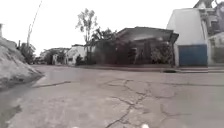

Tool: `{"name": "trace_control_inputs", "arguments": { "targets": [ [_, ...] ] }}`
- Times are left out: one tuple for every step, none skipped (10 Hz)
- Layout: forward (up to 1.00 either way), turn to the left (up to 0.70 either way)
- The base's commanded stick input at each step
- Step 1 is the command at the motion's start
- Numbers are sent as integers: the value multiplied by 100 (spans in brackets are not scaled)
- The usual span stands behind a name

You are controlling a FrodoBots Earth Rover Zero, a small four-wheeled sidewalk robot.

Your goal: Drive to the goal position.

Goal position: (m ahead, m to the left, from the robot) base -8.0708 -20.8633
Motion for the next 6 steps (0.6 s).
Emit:
{"name": "trace_control_inputs", "arguments": {
  "targets": [
    [26, -52],
    [26, -53],
    [26, -53],
    [26, -53],
    [26, -53],
    [26, -53]
  ]
}}
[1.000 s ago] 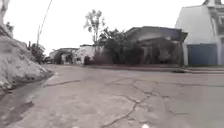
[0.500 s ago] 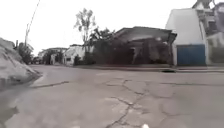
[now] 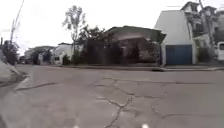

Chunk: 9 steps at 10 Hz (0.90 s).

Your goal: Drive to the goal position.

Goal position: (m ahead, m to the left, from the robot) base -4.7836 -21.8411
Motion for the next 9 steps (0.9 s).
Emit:
{"name": "trace_control_inputs", "arguments": {
  "targets": [
    [26, -53],
    [26, -53],
    [26, -53],
    [26, -53],
    [26, -53],
    [26, -53],
    [26, -53],
    [26, -53],
    [26, -53]
  ]
}}
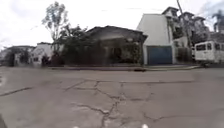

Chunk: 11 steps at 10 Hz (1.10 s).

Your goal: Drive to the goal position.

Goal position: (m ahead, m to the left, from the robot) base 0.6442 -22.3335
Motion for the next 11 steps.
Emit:
{"name": "trace_control_inputs", "arguments": {
  "targets": [
    [26, -53],
    [26, -53],
    [26, -53],
    [26, -53],
    [26, -53],
    [26, -53],
    [26, -53],
    [26, -53],
    [26, -52],
    [26, -52],
    [26, -51]
  ]
}}
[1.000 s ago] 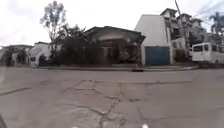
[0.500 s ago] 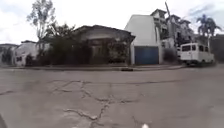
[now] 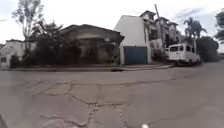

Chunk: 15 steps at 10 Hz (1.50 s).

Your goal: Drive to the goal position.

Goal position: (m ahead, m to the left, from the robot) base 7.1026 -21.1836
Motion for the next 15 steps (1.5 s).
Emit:
{"name": "trace_control_inputs", "arguments": {
  "targets": [
    [26, -51],
    [26, -51],
    [26, -51],
    [26, -51],
    [26, -51],
    [26, -51],
    [26, -51],
    [26, -51],
    [26, -51],
    [26, -51],
    [26, -51],
    [26, -51],
    [26, -51],
    [26, -52],
    [28, -57]
  ]
}}
